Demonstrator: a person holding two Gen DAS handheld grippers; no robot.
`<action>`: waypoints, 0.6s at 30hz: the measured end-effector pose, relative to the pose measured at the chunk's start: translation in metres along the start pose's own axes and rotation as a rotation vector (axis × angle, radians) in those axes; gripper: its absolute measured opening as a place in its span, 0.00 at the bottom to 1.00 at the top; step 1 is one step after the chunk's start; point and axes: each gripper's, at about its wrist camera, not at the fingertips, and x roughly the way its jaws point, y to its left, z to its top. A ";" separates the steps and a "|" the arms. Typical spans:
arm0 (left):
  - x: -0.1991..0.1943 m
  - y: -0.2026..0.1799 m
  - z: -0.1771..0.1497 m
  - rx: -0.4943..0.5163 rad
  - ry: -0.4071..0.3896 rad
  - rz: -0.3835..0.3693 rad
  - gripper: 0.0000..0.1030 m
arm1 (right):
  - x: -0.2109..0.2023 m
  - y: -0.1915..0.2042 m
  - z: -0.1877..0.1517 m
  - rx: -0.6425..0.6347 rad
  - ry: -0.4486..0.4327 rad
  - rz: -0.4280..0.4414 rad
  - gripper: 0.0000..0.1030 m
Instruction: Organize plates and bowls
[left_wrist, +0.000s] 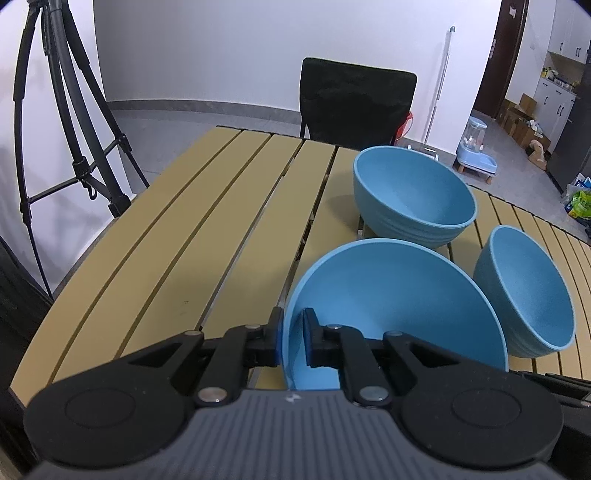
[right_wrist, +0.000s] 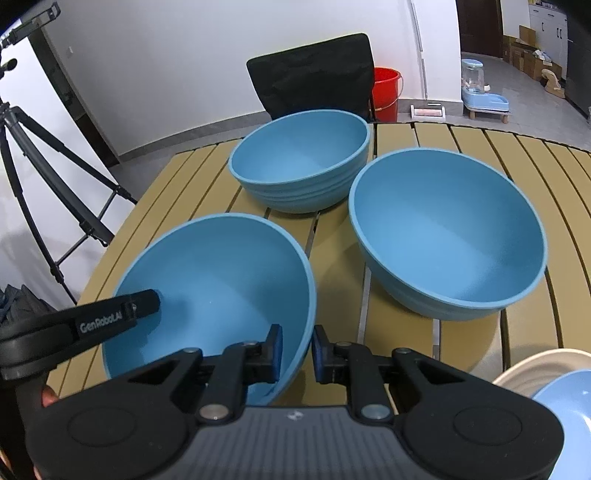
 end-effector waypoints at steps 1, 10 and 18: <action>-0.003 -0.001 0.000 0.000 -0.004 -0.001 0.11 | -0.003 0.000 0.000 0.002 -0.004 0.001 0.15; -0.044 -0.015 0.002 0.018 -0.059 -0.019 0.11 | -0.037 -0.001 -0.003 0.019 -0.056 0.009 0.15; -0.076 -0.048 -0.002 0.054 -0.088 -0.052 0.11 | -0.081 -0.020 -0.008 0.054 -0.118 -0.003 0.15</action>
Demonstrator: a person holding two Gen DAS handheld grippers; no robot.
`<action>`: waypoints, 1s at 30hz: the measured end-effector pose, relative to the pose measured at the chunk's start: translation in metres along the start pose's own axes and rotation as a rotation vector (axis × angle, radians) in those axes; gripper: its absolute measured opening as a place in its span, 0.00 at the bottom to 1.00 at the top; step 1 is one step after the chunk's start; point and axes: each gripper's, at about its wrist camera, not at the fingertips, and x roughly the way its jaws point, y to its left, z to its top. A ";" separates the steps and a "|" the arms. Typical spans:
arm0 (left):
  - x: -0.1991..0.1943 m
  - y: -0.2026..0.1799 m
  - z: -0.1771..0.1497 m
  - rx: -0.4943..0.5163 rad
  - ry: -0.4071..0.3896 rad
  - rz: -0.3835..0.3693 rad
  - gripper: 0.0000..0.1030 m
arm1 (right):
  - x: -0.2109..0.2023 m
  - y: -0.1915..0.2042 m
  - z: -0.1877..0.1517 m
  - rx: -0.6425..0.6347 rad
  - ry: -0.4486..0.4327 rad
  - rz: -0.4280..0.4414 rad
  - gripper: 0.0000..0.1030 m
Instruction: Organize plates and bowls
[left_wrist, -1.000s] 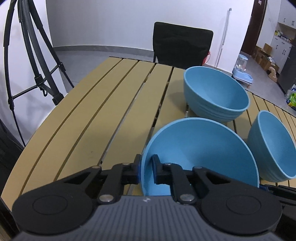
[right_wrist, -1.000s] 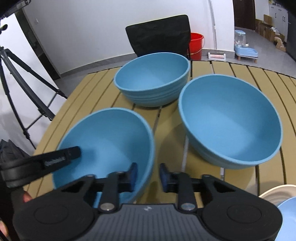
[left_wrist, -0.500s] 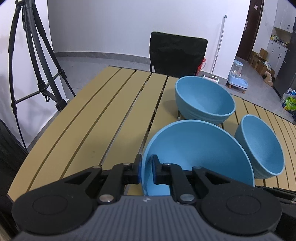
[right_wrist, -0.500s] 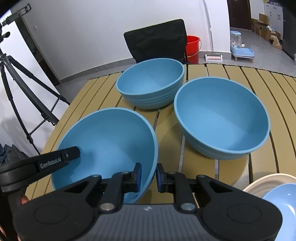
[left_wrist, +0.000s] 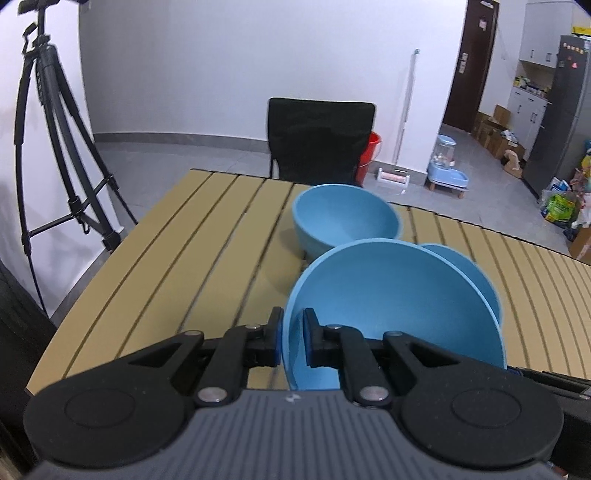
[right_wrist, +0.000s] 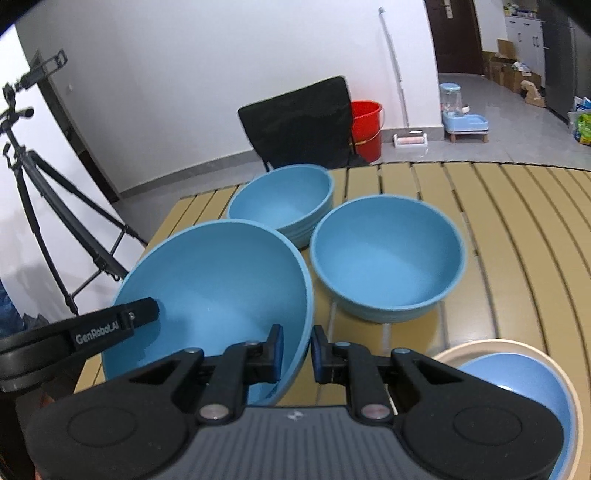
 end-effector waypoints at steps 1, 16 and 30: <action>-0.003 -0.006 0.000 0.006 -0.001 -0.006 0.11 | -0.006 -0.005 0.000 0.009 -0.008 -0.002 0.15; -0.020 -0.131 -0.013 0.139 -0.001 -0.090 0.11 | -0.077 -0.107 -0.008 0.121 -0.111 -0.087 0.15; 0.001 -0.280 -0.055 0.318 0.043 -0.193 0.12 | -0.116 -0.245 -0.024 0.263 -0.178 -0.218 0.15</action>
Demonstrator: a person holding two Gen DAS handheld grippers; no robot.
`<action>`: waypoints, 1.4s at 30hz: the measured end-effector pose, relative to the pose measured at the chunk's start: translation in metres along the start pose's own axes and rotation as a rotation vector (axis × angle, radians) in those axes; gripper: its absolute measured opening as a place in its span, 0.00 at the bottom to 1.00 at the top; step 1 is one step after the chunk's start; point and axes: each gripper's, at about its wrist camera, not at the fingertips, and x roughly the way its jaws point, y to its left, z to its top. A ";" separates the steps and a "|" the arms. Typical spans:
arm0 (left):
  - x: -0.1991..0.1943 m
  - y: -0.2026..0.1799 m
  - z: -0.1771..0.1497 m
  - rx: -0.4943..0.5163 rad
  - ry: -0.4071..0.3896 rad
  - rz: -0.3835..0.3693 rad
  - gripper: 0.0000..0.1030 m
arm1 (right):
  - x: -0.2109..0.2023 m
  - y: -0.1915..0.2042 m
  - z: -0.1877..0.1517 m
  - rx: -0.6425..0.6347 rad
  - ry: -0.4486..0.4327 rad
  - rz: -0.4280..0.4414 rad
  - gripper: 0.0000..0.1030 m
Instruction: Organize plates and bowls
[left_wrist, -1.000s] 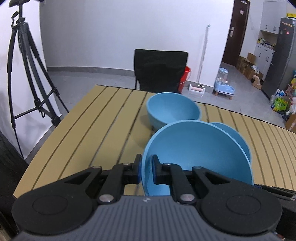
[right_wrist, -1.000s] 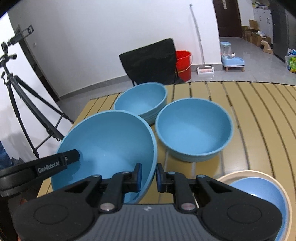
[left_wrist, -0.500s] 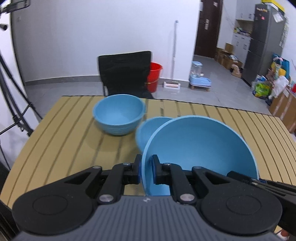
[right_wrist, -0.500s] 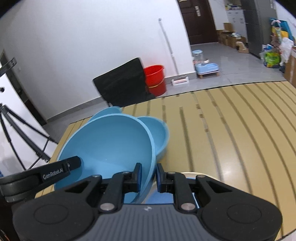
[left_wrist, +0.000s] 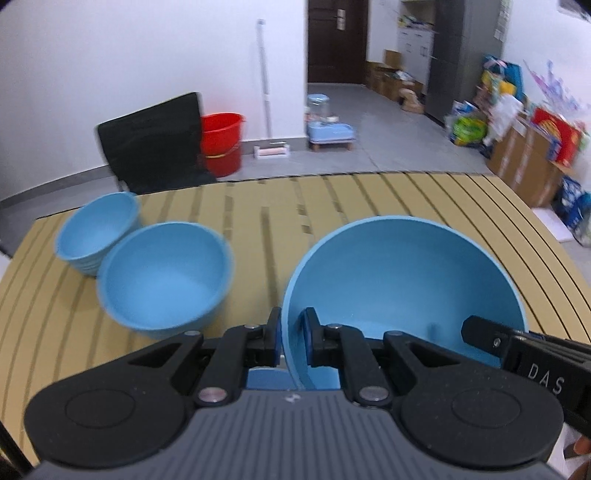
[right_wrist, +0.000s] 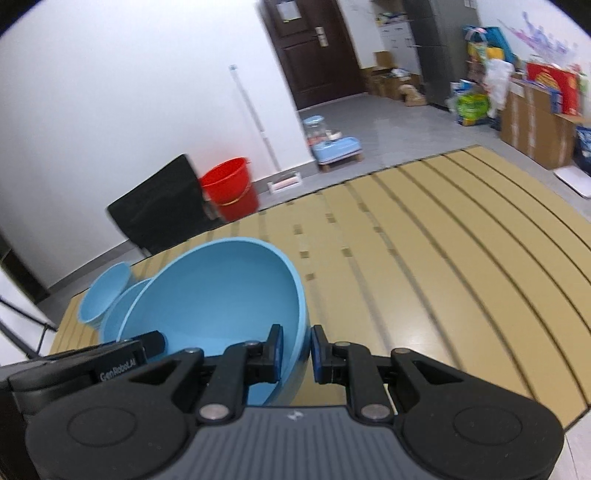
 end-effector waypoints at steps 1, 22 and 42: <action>0.004 -0.011 -0.001 0.014 0.004 -0.009 0.12 | 0.000 -0.011 0.001 0.011 -0.003 -0.011 0.15; 0.056 -0.131 -0.031 0.192 0.078 -0.102 0.13 | 0.005 -0.145 -0.020 0.156 -0.022 -0.158 0.15; 0.057 -0.151 -0.040 0.224 0.093 -0.145 0.13 | 0.001 -0.169 -0.025 0.202 -0.053 -0.191 0.14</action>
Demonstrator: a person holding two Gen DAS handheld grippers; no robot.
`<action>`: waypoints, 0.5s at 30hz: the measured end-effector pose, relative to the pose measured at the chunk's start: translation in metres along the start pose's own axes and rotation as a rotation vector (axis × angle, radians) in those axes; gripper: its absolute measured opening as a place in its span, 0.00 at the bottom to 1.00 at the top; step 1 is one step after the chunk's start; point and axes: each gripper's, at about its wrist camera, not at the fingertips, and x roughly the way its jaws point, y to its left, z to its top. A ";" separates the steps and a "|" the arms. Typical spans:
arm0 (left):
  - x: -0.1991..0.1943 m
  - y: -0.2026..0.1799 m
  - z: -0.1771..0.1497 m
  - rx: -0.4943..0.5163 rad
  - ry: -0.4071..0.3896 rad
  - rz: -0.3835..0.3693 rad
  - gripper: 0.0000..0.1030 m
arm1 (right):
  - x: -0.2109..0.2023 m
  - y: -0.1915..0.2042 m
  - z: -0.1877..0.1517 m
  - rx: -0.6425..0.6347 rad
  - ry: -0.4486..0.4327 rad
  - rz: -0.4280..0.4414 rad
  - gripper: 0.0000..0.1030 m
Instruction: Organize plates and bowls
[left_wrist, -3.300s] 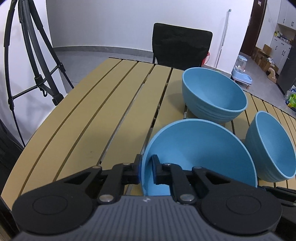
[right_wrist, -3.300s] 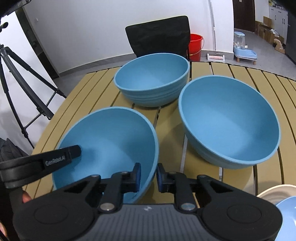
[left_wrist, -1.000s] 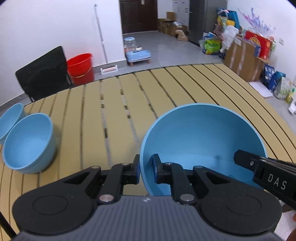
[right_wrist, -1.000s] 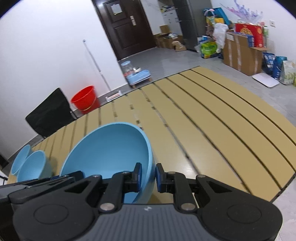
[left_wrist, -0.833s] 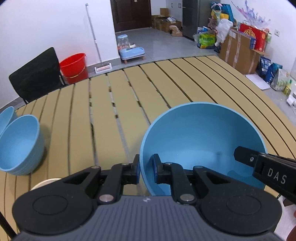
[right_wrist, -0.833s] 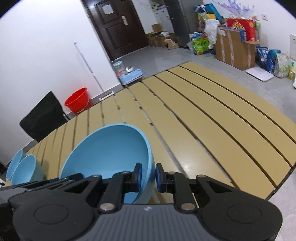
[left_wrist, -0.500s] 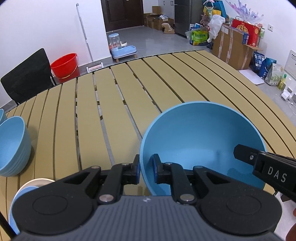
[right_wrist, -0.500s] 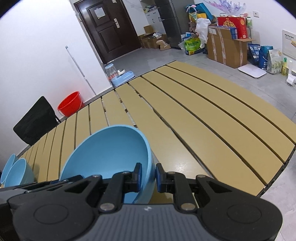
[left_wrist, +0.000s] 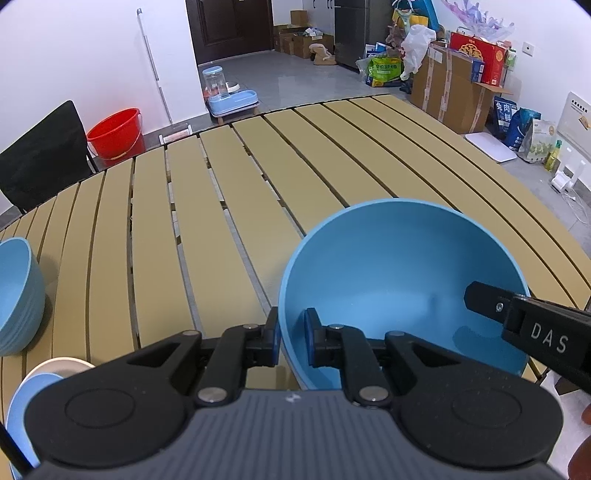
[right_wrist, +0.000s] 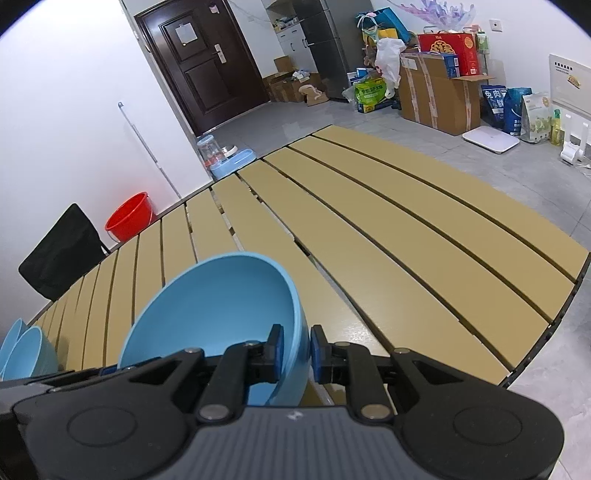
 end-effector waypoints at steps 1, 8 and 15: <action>0.001 0.000 0.000 0.000 0.002 -0.001 0.13 | 0.000 0.000 0.000 -0.001 0.001 -0.002 0.14; 0.004 0.002 0.003 -0.001 0.010 -0.013 0.13 | 0.005 -0.002 -0.001 -0.002 0.028 -0.017 0.12; 0.006 0.009 0.005 -0.017 0.022 -0.035 0.13 | 0.008 -0.004 -0.001 -0.001 0.041 -0.024 0.11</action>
